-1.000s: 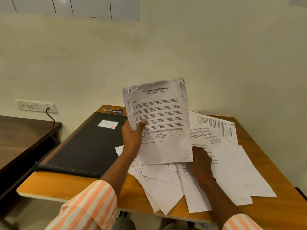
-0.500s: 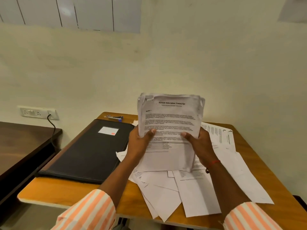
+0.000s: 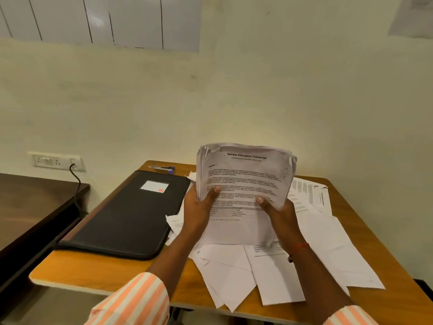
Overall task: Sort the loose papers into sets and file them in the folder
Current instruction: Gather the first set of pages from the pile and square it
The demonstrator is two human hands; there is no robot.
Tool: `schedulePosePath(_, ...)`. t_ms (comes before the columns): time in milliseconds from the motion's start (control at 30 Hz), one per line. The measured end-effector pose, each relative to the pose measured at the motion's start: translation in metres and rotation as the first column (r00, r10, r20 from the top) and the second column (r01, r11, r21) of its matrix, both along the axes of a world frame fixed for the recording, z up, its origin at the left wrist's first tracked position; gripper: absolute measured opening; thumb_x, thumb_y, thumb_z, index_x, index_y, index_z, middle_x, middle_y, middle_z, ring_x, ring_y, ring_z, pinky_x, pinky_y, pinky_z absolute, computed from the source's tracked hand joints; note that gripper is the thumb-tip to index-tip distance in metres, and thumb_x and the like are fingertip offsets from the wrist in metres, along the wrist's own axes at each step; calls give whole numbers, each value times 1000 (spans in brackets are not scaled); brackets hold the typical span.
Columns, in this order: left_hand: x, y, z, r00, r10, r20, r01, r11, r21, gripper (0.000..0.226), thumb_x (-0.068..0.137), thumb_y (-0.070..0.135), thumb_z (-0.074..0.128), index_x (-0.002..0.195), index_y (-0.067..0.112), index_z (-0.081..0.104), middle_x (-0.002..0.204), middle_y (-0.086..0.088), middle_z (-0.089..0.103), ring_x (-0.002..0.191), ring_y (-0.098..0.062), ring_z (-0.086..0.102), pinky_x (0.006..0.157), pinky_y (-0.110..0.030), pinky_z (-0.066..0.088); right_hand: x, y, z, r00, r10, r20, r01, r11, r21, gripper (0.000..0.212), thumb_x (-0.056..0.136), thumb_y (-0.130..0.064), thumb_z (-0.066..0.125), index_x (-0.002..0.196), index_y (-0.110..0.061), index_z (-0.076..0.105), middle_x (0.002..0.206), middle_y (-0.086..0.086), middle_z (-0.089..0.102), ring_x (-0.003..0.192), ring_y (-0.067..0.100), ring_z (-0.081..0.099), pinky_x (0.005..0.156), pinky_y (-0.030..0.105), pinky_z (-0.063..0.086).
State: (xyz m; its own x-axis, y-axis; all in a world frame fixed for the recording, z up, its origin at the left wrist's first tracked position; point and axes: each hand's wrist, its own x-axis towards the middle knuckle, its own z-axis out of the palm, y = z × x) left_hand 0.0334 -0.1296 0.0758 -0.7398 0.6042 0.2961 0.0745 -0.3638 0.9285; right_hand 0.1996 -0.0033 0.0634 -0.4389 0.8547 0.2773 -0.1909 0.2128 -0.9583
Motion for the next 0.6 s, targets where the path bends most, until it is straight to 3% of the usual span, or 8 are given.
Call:
schedulePosePath(167, -8, 0, 0, 993, 58, -104, -57, 998, 12, 22, 91, 35, 67, 110, 25, 60, 98, 14, 74, 90, -12, 73, 65, -22, 59, 7, -1, -1, 993, 96, -70, -102, 991, -82, 43, 86, -25, 75, 126, -15, 64, 118, 4, 73, 109, 25, 70, 91, 42, 56)
schedulePosePath(300, -5, -2, -22, 993, 91, -81, -90, 996, 14, 23, 95, 27, 66, 116, 22, 56, 106, 7, 71, 94, -15, 73, 66, -24, 59, 7, -9, -21, 995, 87, 46, -85, 996, -41, 36, 82, -28, 77, 116, -24, 67, 109, -6, 76, 104, 17, 71, 79, 28, 60)
schedulePosePath(400, 0, -3, -26, 991, 95, -95, -95, 995, 4, 23, 95, 31, 63, 115, 32, 53, 109, 10, 69, 95, -9, 72, 65, -22, 59, 4, -13, -25, 995, 68, 78, -67, 998, -8, 56, 72, -45, 86, 120, -28, 64, 112, -7, 74, 106, 15, 69, 84, 33, 60)
schedulePosePath(500, 4, -3, -25, 990, 105, -95, -105, 994, 4, 33, 91, 40, 61, 122, 32, 52, 111, 12, 68, 94, -5, 71, 66, -22, 59, 2, -13, -26, 995, 13, 99, -15, 1000, 18, 77, 61, -59, 82, 127, -27, 60, 116, -4, 72, 108, 17, 68, 87, 41, 60)
schedulePosePath(600, 3, -2, -31, 992, 89, -94, -88, 996, 8, 33, 89, 41, 63, 120, 30, 56, 109, 11, 70, 96, -8, 72, 68, -23, 60, 3, -13, -28, 994, -15, 110, 12, 1000, 26, 66, 73, -51, 83, 129, -27, 58, 118, -5, 70, 108, 16, 66, 77, 37, 62)
